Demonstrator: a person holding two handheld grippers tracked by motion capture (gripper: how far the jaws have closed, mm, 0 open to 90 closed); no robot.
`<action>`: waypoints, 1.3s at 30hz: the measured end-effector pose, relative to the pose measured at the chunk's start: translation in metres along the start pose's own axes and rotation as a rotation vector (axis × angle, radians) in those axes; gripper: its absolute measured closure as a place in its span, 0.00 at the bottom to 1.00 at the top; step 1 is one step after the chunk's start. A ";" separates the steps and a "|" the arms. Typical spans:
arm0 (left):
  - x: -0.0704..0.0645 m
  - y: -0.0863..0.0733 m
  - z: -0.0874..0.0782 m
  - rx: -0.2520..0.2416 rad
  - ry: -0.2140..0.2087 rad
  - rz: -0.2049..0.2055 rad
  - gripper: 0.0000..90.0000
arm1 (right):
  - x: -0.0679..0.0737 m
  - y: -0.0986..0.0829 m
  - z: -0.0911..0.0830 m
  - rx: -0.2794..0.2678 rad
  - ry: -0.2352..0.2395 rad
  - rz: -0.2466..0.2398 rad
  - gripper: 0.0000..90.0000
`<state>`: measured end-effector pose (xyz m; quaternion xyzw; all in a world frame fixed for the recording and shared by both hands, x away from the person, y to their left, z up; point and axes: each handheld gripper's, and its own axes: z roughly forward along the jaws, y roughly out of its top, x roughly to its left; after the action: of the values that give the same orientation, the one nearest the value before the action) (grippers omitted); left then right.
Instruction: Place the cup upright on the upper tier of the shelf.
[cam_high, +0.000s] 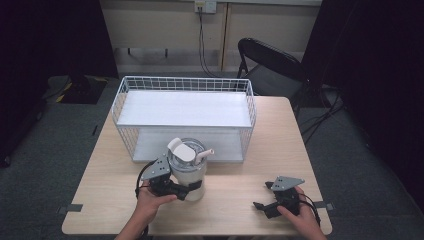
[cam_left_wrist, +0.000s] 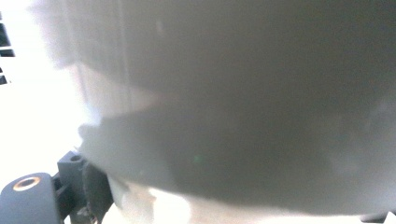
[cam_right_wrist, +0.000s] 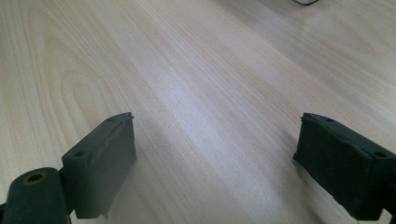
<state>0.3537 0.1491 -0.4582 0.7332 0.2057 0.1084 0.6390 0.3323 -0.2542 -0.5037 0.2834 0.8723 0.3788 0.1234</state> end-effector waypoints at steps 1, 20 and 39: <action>0.000 0.002 -0.001 -0.003 -0.001 -0.008 0.11 | 0.000 0.000 0.000 0.000 0.000 0.001 0.13; 0.005 0.023 -0.008 0.117 0.042 -0.042 0.11 | 0.000 0.000 0.000 0.000 0.000 0.000 0.13; 0.002 0.049 -0.010 0.073 0.034 -0.051 0.11 | 0.000 0.000 0.000 0.000 0.000 0.000 0.13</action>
<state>0.3594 0.1540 -0.4091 0.7488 0.2389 0.0967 0.6107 0.3323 -0.2541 -0.5037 0.2835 0.8723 0.3788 0.1234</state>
